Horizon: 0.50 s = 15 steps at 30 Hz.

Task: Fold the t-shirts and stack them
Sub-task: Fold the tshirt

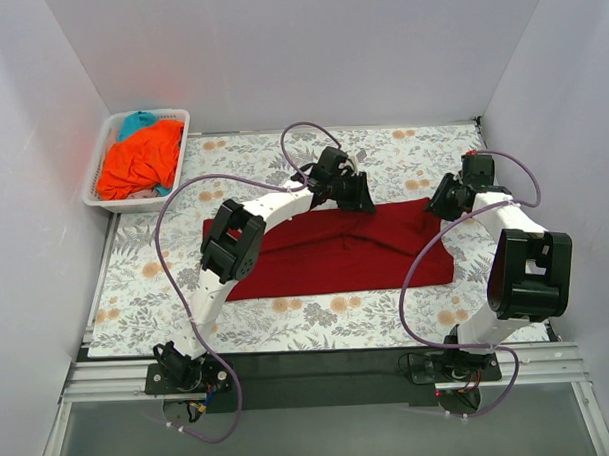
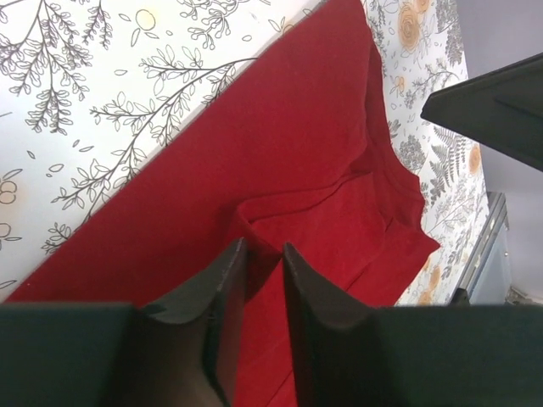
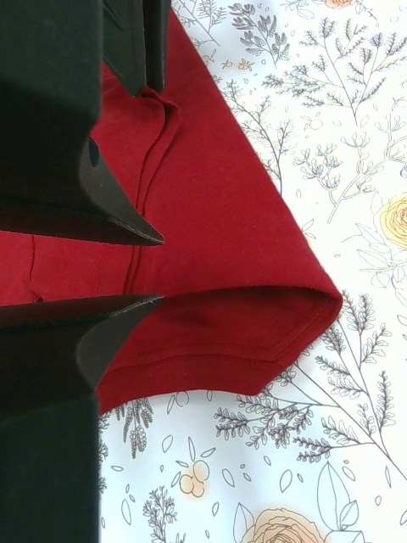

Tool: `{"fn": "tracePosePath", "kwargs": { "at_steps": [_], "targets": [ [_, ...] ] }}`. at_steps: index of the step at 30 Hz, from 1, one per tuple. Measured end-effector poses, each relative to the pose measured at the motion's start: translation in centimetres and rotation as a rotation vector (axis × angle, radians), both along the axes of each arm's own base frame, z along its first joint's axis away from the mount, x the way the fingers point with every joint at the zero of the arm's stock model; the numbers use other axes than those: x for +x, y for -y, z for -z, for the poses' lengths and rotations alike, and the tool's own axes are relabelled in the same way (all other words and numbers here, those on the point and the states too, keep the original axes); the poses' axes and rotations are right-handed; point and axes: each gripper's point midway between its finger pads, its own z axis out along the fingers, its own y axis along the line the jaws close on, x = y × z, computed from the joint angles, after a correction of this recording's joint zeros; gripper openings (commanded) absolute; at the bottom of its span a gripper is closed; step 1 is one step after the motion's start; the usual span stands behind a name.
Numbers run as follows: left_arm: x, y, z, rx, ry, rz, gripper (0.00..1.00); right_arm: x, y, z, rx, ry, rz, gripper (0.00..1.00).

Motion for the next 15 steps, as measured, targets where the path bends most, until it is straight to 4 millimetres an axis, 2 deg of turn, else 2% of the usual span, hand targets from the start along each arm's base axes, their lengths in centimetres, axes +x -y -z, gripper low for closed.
{"fn": "tracePosePath", "kwargs": {
  "at_steps": [5, 15],
  "targets": [
    [-0.1, 0.0, 0.2, 0.005, 0.003, 0.004, 0.01, 0.0, 0.0, 0.0, 0.003, 0.001, -0.002, 0.35],
    [-1.0, -1.2, 2.2, 0.056, -0.020, -0.004, 0.00, 0.0, -0.1, -0.2, 0.006, 0.006, -0.003, 0.33]
  ]
}}
